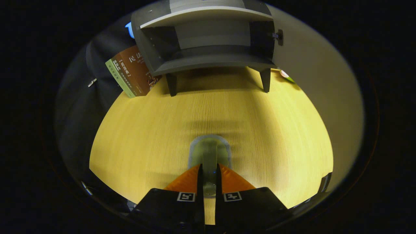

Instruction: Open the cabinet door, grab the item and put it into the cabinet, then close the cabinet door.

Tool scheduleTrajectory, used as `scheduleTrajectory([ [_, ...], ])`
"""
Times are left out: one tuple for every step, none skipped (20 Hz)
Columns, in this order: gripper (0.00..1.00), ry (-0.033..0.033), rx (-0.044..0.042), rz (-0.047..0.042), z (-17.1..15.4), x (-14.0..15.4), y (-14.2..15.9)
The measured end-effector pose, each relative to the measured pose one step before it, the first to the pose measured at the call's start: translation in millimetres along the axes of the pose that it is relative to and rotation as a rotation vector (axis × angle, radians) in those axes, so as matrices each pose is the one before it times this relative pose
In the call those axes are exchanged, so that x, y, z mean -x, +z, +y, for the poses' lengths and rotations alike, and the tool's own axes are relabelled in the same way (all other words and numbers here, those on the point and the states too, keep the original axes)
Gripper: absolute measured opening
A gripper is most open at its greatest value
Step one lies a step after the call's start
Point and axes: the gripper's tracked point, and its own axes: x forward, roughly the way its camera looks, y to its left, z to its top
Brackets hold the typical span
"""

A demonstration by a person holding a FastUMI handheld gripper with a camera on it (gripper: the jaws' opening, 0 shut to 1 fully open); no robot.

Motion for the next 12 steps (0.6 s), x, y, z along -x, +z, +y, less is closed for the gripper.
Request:
scheduleTrajectory([
  [0.17, 0.00749, 0.00102, -0.01604, 1.79, 8.62, 10.03],
  [0.17, 0.00323, 0.00978, -0.01877, 2.72, 9.8, 11.43],
  [0.17, 0.00208, 0.01244, -0.02016, 1.64, 9.91, 11.58],
  [0.17, 0.00285, 0.00682, -0.02373, 3.16, 10.34, 14.16],
  [0.17, 0.00609, 0.00101, -0.02493, 3.86, 9.82, 15.78],
  [0.17, 0.00671, 0.00036, -0.0228, 4.72, 9.94, 15.74],
  [0.17, 0.00246, 0.00289, -0.02439, 3.46, 8.87, 16.04],
  [0.17, -0.00018, 0.00701, -0.02314, 2.92, 7.24, 16.71],
  [0.17, 0.00285, 0.00502, -0.02327, 2.98, 6.71, 16.29],
  [0.17, 0.00032, 0.00393, -0.01637, 4.19, 7.17, 16.2],
  [0.17, 0.00384, -0.0044, -0.01505, 3.87, 6.39, 14.93],
  [0.17, 0.00491, -0.00992, -0.0095, 5.37, 2.84, 15.55],
])
